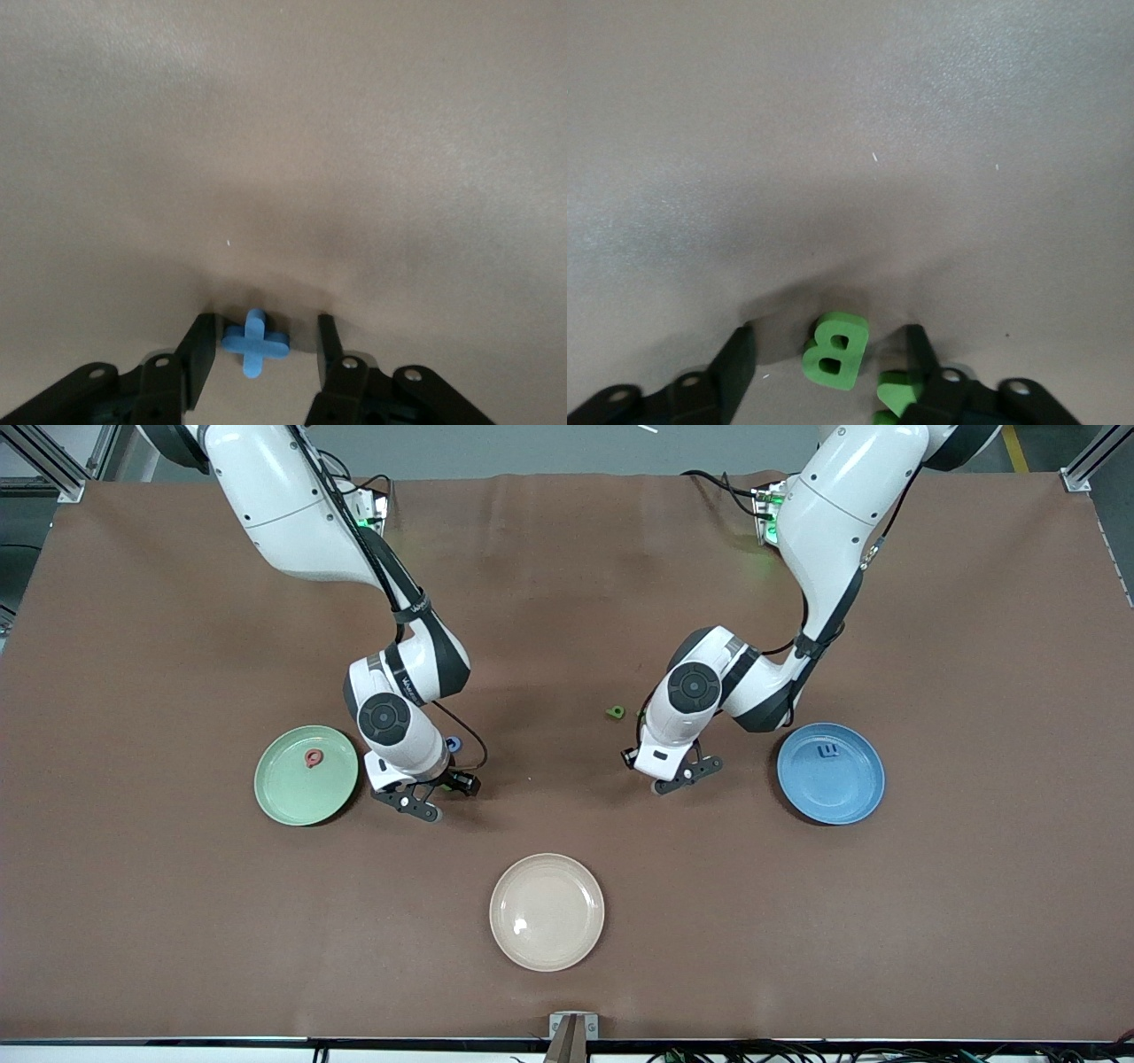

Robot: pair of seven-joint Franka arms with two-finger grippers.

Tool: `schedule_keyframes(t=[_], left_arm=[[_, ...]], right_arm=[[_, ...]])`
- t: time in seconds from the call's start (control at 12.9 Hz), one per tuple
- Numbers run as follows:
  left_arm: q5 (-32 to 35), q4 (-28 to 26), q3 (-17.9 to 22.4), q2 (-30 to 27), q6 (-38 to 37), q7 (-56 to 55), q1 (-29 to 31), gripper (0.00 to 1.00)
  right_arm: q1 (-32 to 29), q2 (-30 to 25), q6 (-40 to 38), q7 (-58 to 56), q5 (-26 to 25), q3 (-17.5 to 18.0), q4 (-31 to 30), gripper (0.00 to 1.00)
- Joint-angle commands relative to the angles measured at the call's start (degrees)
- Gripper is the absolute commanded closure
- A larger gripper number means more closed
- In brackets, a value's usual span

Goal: Sort upper and lower case letters into plates
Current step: 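Carry the x to the blue plate while the right gripper carries B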

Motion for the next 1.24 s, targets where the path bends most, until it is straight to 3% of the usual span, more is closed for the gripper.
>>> schedule_keyframes(t=[0.0, 0.39, 0.7, 1.0, 1.16], left_arm=[[1.3, 0.9, 0.4, 0.6, -0.9, -2.1, -1.0, 0.55], [1.4, 0.9, 0.4, 0.4, -0.9, -2.6, -1.2, 0.78], [1.6, 1.1, 0.3, -3.0, -7.9, -2.2, 0.0, 0.83], [1.8, 0.2, 0.1, -11.3, -16.1, 5.3, 4.4, 0.83], [1.8, -2.6, -0.1, -14.9, -16.5, 11.8, 8.7, 0.83]], right_arm=[[0.8, 0.6, 0.4, 0.8, 0.5, -0.4, 0.4, 0.44], [0.4, 0.5, -0.2, 0.9, 0.6, -0.4, 0.4, 0.93], [-2.9, -3.4, -7.8, -1.6, 0.5, -0.4, 1.3, 0.99], [-9.8, -10.2, -18.2, -14.4, 0.6, -0.5, 1.0, 0.99], [-14.6, -12.5, -20.5, -22.7, 0.6, -0.5, -0.6, 0.99]])
